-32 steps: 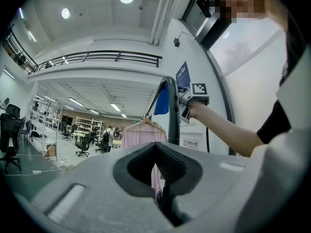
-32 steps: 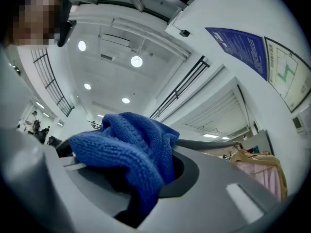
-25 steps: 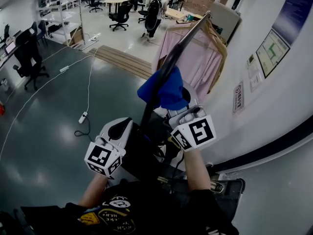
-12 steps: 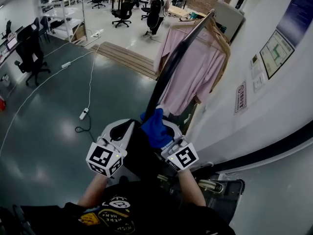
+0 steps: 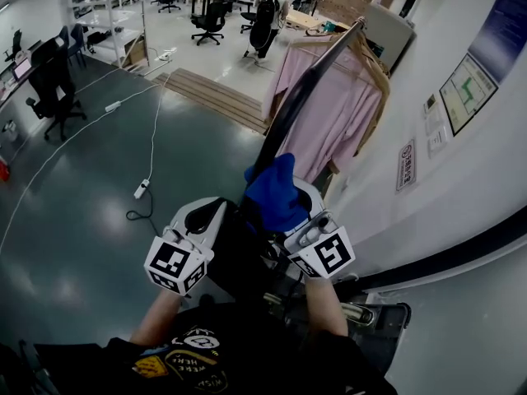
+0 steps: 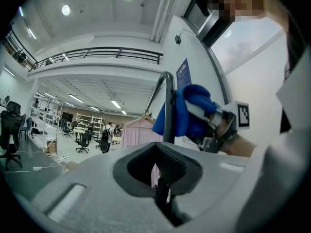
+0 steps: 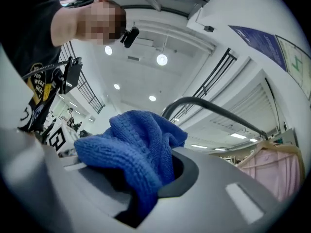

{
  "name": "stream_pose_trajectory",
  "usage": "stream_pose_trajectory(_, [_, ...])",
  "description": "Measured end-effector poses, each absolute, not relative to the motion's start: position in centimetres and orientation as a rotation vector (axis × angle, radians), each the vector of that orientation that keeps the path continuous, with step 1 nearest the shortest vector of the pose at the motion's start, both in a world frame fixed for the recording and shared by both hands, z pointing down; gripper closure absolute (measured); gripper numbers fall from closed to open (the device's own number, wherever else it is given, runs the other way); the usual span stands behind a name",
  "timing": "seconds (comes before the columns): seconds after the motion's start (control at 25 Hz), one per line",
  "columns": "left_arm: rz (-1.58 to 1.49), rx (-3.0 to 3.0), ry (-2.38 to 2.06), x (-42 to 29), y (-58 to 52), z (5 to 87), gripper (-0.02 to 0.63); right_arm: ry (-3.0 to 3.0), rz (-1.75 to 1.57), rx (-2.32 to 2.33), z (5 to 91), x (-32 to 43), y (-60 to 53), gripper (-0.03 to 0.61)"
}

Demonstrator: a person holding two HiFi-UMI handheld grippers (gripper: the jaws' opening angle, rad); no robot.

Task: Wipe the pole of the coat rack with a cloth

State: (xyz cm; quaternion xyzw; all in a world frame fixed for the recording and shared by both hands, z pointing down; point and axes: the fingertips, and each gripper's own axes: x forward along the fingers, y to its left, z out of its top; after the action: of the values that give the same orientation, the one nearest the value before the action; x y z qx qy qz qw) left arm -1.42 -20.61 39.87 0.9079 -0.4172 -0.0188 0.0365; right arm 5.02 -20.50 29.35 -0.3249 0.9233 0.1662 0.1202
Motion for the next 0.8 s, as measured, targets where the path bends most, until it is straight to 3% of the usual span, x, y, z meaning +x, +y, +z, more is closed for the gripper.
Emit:
stream_pose_trajectory(0.32, [-0.073,2.794,-1.270,-0.8,-20.8,39.6,0.609,2.481,0.464,-1.130,18.2,9.2,-26.6,0.541])
stream_pose_trajectory(0.6, [-0.085,2.793,-1.259,-0.6,-21.1,39.5,0.609,2.444,0.430,-1.477,17.8,14.1,-36.2,0.540])
stream_pose_trajectory(0.8, [-0.083,2.803,-1.256,-0.7,-21.1,39.2,0.609,2.435,0.422,-1.475,17.4,14.4,-36.3,0.540])
